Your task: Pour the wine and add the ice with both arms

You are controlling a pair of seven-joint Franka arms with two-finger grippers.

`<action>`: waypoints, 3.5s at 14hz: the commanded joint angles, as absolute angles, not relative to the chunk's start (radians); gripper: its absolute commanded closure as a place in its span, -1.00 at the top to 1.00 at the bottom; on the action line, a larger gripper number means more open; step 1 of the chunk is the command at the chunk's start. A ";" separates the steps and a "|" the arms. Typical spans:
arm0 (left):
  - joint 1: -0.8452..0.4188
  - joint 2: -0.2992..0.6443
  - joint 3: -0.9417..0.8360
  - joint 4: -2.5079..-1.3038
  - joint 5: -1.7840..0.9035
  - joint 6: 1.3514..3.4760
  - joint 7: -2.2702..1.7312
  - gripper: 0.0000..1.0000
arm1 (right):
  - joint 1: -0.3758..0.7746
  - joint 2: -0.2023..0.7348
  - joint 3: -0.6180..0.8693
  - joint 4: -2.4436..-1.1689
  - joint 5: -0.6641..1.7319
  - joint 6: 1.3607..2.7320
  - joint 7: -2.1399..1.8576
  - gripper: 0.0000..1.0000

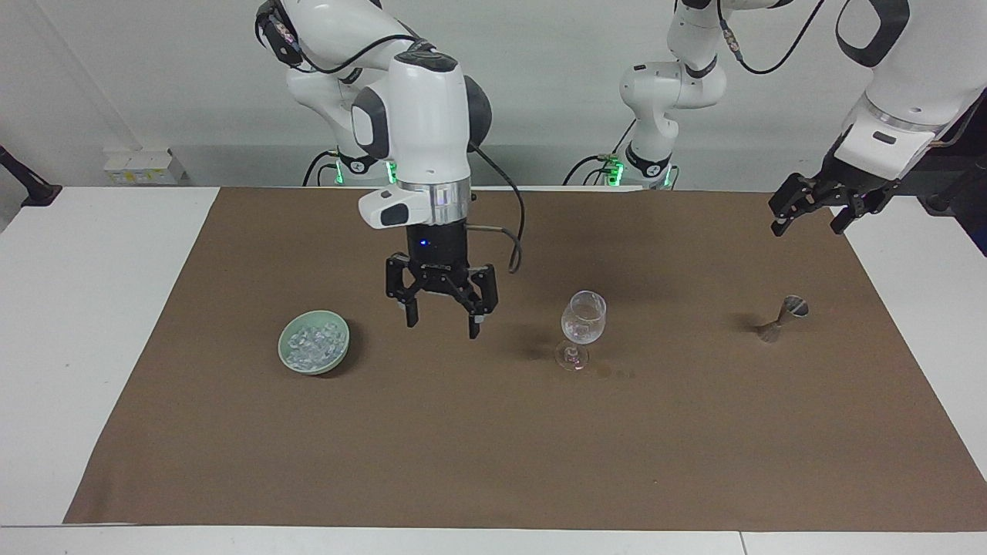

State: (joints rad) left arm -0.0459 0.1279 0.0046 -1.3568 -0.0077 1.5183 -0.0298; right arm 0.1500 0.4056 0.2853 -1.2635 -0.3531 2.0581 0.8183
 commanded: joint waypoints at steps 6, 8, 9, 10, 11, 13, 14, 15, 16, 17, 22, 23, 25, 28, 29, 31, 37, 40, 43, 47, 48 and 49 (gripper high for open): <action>-0.051 0.112 -0.002 -1.359 -0.009 1.514 -0.063 1.00 | 0.146 0.246 0.114 -1.354 -0.155 1.905 0.514 1.00; -0.052 0.107 -0.003 -1.361 -0.008 1.511 -0.063 1.00 | 0.147 0.215 0.065 -1.361 -0.086 1.850 0.418 1.00; -0.052 0.104 -0.003 -1.361 -0.011 1.509 -0.063 1.00 | 0.147 0.200 0.046 -1.361 -0.066 1.821 0.379 1.00; -0.052 0.103 -0.003 -1.359 -0.012 1.503 -0.063 1.00 | 0.147 0.187 0.029 -1.361 -0.054 1.787 0.350 1.00; -0.052 0.103 -0.003 -1.359 -0.012 1.502 -0.064 1.00 | 0.147 0.172 0.014 -1.361 -0.043 1.755 0.325 1.00; -0.063 0.103 -0.020 -1.359 -0.011 1.502 -0.066 1.00 | 0.147 0.152 -0.017 -1.361 -0.012 1.689 0.293 1.00; -0.066 0.103 -0.021 -1.359 -0.011 1.502 -0.066 1.00 | 0.146 0.144 -0.023 -1.362 -0.009 1.662 0.285 1.00; -0.066 0.103 -0.021 -1.359 -0.012 1.502 -0.066 1.00 | 0.147 0.141 -0.028 -1.362 -0.009 1.634 0.276 1.00; -0.066 0.103 -0.021 -1.359 -0.014 1.502 -0.066 1.00 | 0.146 0.138 -0.041 -1.364 -0.008 1.612 0.264 1.00; -0.066 0.103 -0.023 -1.359 -0.014 1.502 -0.066 1.00 | 0.146 0.126 -0.054 -1.371 -0.005 1.605 0.243 1.00; -0.067 0.095 -0.025 -1.368 -0.014 1.502 -0.067 1.00 | 0.121 0.060 -0.101 -1.480 0.011 1.583 0.175 1.00; -0.077 0.094 -0.025 -1.368 -0.014 1.503 -0.067 1.00 | 0.100 0.048 -0.101 -1.502 0.011 1.583 0.175 1.00; -0.095 0.083 -0.012 -1.377 -0.011 1.502 -0.066 1.00 | 0.055 0.020 -0.100 -1.552 0.009 1.594 0.140 1.00; -0.110 0.065 0.021 -1.417 -0.006 1.514 -0.061 1.00 | 0.052 -0.009 -0.103 -1.589 0.003 1.597 0.130 1.00; -0.115 0.060 0.026 -1.423 -0.005 1.523 -0.054 1.00 | 0.051 -0.012 -0.103 -1.592 -0.005 1.595 0.130 1.00; -0.112 0.060 0.026 -1.411 0.009 1.511 -0.051 1.00 | 0.041 -0.035 -0.101 -1.623 -0.008 1.604 0.117 1.00; -0.110 0.068 0.023 -1.401 0.014 1.516 -0.051 1.00 | 0.043 -0.155 -0.097 -1.785 0.005 1.677 0.080 1.00; -0.103 0.064 0.023 -1.401 0.015 1.517 -0.046 1.00 | 0.057 -0.141 -0.098 -1.728 0.006 1.634 0.081 1.00; -0.103 0.064 0.025 -1.401 0.015 1.522 -0.046 1.00 | 0.060 -0.127 -0.104 -1.698 0.006 1.580 0.087 1.00; -0.113 0.063 0.021 -1.401 0.028 1.520 -0.046 1.00 | 0.060 -0.130 -0.103 -1.704 0.009 1.595 0.094 1.00; -0.115 0.064 0.020 -1.401 0.029 1.523 -0.048 1.00 | 0.060 -0.129 -0.103 -1.704 0.009 1.597 0.089 1.00; -0.115 0.067 0.018 -1.401 0.031 1.525 -0.048 1.00 | 0.060 -0.129 -0.103 -1.703 0.008 1.598 0.086 1.00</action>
